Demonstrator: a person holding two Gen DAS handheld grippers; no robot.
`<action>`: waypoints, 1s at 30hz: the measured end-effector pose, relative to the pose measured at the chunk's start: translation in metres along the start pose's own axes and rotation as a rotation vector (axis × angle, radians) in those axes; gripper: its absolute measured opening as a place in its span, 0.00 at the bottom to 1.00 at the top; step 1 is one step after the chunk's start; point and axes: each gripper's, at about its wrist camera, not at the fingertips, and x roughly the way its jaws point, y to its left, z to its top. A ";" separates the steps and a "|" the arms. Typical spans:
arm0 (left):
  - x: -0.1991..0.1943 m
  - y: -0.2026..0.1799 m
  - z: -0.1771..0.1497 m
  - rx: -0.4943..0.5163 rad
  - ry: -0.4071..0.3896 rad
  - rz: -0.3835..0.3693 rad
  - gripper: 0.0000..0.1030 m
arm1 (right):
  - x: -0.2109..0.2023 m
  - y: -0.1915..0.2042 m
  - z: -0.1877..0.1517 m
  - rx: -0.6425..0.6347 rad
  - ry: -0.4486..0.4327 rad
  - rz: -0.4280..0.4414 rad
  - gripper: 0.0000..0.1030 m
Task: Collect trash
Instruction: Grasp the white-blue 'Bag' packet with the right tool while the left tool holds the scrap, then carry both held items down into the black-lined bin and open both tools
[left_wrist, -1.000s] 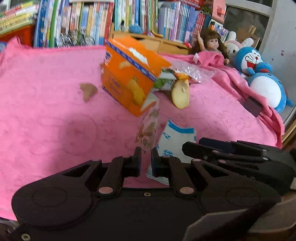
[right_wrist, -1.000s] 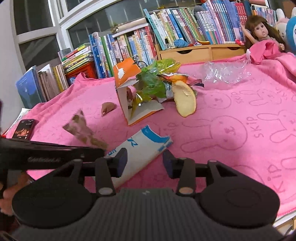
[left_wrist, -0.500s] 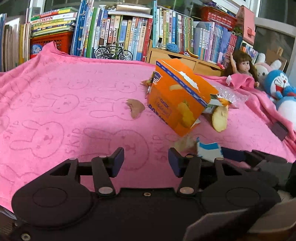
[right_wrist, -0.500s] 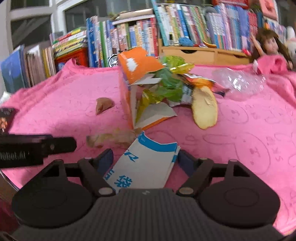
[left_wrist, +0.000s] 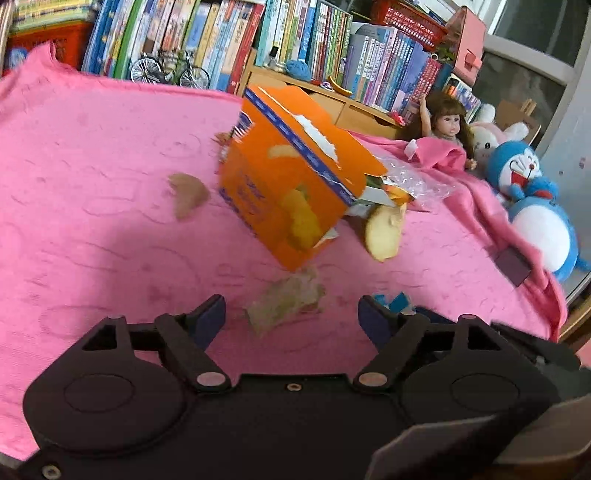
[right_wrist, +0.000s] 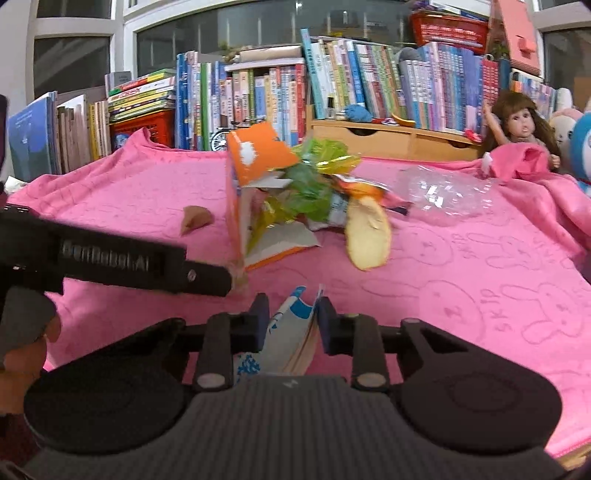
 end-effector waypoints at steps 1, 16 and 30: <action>0.004 -0.003 0.000 0.005 0.000 0.018 0.73 | -0.002 -0.004 -0.001 0.012 -0.002 0.000 0.31; -0.010 -0.032 -0.014 0.150 -0.048 0.129 0.11 | -0.008 -0.029 -0.010 0.162 -0.035 0.039 0.85; -0.058 -0.016 -0.031 0.113 -0.089 0.160 0.11 | -0.020 0.005 -0.025 0.020 -0.033 -0.028 0.30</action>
